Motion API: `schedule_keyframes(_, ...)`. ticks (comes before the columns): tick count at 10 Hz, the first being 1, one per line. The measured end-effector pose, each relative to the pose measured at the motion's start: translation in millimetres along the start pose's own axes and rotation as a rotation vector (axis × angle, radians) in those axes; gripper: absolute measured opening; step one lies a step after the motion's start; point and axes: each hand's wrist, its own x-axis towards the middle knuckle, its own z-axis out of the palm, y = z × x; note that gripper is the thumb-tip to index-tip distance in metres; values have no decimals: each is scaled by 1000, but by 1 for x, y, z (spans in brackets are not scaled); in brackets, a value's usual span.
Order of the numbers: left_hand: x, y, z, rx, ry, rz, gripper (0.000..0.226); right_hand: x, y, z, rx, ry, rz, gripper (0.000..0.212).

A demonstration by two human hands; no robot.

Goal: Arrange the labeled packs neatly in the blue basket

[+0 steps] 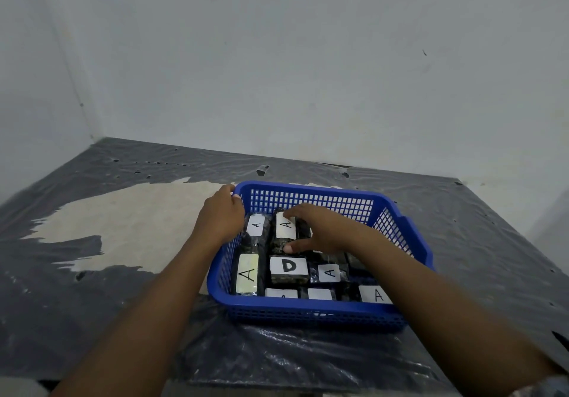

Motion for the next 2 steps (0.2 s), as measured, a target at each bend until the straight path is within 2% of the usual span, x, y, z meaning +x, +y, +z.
schedule_keyframes(1, 0, 3, -3, 28, 6, -35, 39, -9, -1, 3, 27, 22, -9, 79)
schedule_keyframes(2, -5, 5, -4, 92, 86, -14, 42, -23, 4, 4, 98, 96, -22, 73)
